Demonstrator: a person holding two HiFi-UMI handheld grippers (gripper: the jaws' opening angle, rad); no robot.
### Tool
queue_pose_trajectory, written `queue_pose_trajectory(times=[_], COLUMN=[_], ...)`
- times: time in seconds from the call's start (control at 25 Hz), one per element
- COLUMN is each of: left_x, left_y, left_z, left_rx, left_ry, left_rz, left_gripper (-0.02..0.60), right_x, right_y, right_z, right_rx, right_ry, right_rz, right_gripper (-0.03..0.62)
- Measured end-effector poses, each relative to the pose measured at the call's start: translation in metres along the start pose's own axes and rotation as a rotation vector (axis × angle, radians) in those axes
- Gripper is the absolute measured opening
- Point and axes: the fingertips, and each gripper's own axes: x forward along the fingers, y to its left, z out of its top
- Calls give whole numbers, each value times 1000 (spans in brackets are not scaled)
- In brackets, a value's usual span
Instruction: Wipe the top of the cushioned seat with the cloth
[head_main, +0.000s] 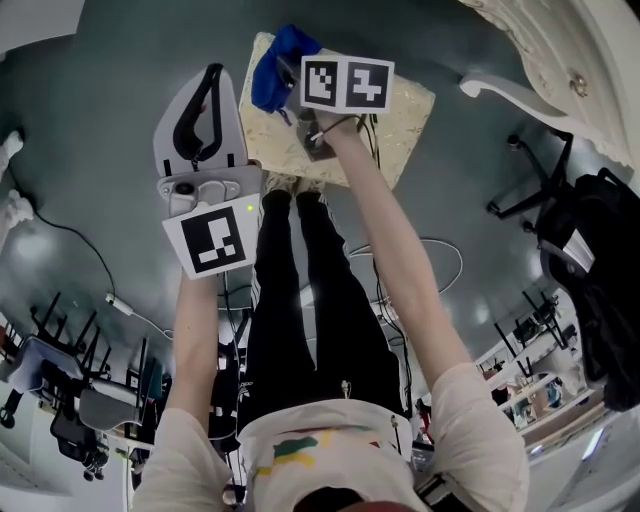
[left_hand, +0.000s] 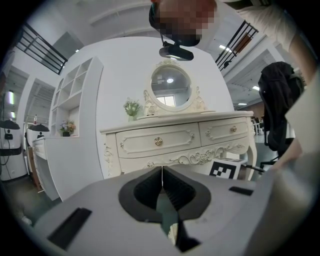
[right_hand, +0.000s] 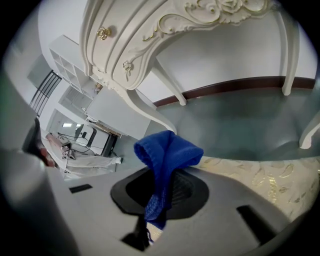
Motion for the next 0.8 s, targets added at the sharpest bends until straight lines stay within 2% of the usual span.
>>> queue_pose_trajectory(times=[0.32, 0.8], left_x=[13, 32], left_y=[-24, -69], left_z=[10, 32], left_rx=[3, 17], left_ry=[-10, -34], left_rz=[-36, -138], left_gripper=[6, 6], right_x=[-39, -116], right_y=[-42, -121], right_z=[-12, -32], right_rx=[8, 67], right_ry=[10, -47], right_rz=[-71, -193], right_gripper=[32, 32])
